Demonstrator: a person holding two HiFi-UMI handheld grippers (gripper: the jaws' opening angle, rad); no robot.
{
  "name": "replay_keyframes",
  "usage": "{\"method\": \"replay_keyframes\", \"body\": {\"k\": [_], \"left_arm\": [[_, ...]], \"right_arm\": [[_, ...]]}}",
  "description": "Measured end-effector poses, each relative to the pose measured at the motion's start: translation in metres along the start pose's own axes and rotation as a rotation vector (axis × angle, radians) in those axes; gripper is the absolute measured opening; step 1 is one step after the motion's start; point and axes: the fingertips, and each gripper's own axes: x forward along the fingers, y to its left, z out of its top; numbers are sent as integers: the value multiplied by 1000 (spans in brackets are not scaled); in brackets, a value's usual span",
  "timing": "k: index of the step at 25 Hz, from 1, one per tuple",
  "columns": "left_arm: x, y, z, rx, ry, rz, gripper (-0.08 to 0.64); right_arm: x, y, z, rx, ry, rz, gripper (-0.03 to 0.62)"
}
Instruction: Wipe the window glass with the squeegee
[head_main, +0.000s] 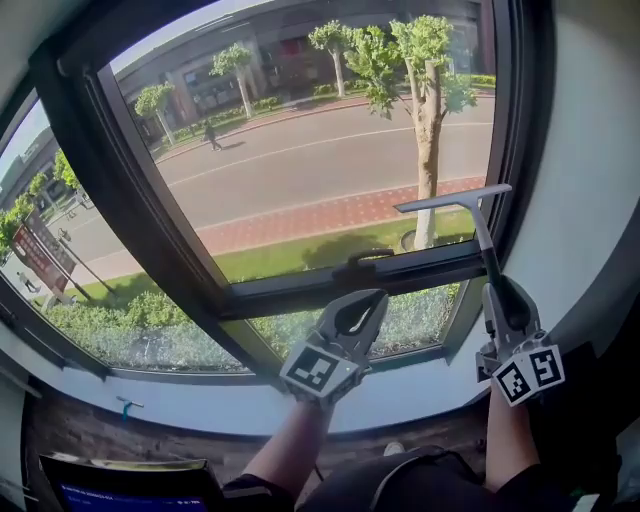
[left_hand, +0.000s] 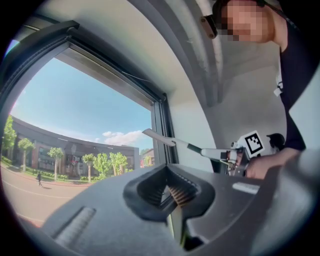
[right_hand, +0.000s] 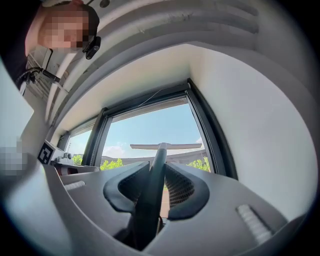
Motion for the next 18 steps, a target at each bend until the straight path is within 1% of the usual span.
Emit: {"method": "replay_keyframes", "body": {"k": [4, 8, 11, 15, 18], "left_arm": [[26, 0, 5, 23, -18, 9, 3], [44, 11, 11, 37, -39, 29, 3], [58, 20, 14, 37, -53, 34, 3], [71, 24, 19, 45, -74, 20, 3], [75, 20, 18, 30, -99, -2, 3]], "right_arm": [[21, -24, 11, -16, -24, 22, 100], [46, -36, 20, -32, -50, 48, 100], [67, -45, 32, -36, -83, 52, 100], [90, -51, 52, -52, -131, 50, 100], [100, -54, 67, -77, -167, 43, 100]]}}
